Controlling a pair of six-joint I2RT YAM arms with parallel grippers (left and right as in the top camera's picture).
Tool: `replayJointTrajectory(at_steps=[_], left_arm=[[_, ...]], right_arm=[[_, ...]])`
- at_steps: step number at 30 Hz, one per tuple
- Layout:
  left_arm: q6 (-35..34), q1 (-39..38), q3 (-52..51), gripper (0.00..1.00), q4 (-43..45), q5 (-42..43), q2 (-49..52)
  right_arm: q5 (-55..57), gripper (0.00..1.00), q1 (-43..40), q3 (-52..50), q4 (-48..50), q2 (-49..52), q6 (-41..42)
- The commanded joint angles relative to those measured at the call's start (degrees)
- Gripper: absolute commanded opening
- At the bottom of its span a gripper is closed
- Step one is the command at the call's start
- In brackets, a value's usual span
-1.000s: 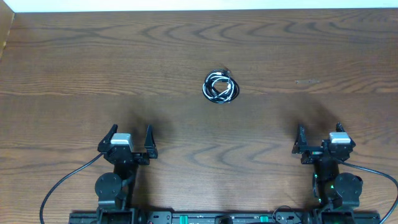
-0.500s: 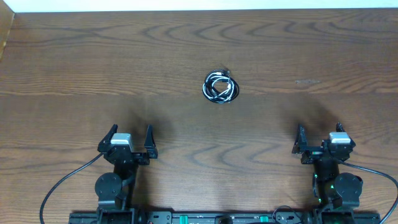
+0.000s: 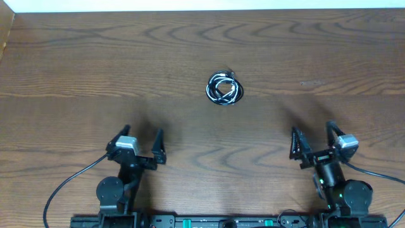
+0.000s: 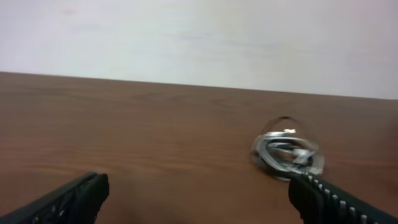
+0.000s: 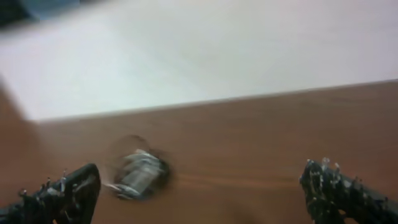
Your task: Untangle cables
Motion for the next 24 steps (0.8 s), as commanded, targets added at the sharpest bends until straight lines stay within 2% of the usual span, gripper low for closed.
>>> replayJointTrajectory(at_steps=[1,7,9,11,17,21,24], left_arm=[[-2.67,0.0,-0.79,0.98,4.07,7.06,-0.37],[-2.8,0.0,2.56,0.98,18.8,9.92,-0.37],[-2.6,0.0,6.29,0.98,19.04,9.51,-0.28],[-1.46,0.0,11.41,0.98,16.0,9.51,0.61],[6.6,0.0,35.41,0.97,-11.34,9.44,13.03],[8.57,0.0,53.64,0.98,-31.39,5.57,27.98],[9.57,0.0,67.49,0.98,-46.82,5.66,40.35]], right_arm=[[-5.14,0.99,0.31,0.0,3.32,-0.04,9.27],[-3.85,0.99,0.0,1.14,15.06,-0.04,12.26],[-3.52,0.99,-0.07,3.65,15.58,-0.02,11.02],[-3.37,0.99,-0.22,7.82,13.35,0.24,6.38],[1.6,0.99,-0.52,27.36,-5.2,7.45,-6.4],[1.38,0.99,-0.52,42.49,-21.7,20.79,-12.2],[-3.76,0.99,-0.52,54.64,-35.67,32.7,-16.83]])
